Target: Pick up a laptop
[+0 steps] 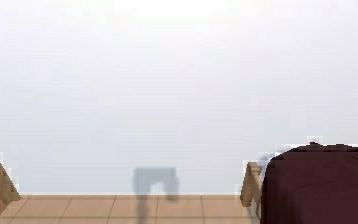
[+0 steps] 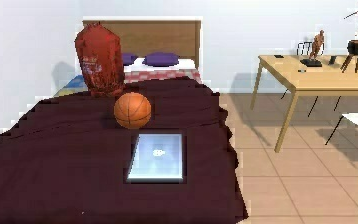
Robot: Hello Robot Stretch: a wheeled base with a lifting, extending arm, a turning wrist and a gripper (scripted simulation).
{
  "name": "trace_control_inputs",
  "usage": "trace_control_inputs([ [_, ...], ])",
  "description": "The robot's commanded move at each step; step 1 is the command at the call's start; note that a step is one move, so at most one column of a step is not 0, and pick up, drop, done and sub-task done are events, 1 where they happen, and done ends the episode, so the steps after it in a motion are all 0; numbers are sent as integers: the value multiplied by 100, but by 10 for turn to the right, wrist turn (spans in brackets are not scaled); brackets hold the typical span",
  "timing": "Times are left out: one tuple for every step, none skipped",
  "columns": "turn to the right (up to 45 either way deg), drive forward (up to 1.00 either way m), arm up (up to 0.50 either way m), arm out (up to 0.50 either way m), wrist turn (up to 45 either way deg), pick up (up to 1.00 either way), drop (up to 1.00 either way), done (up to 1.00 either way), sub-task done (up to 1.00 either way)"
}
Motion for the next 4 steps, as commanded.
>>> trace_control_inputs([
  [0, 0, 50, 0, 0, 0, 0, 0, 0],
  [0, 0, 22, 0, 0, 0, 0, 0, 0],
  [0, 0, 0, 38, 0, 0, 0, 0, 0],
  [0, 0, 0, 0, 450, 0, 0, 0, 0],
])
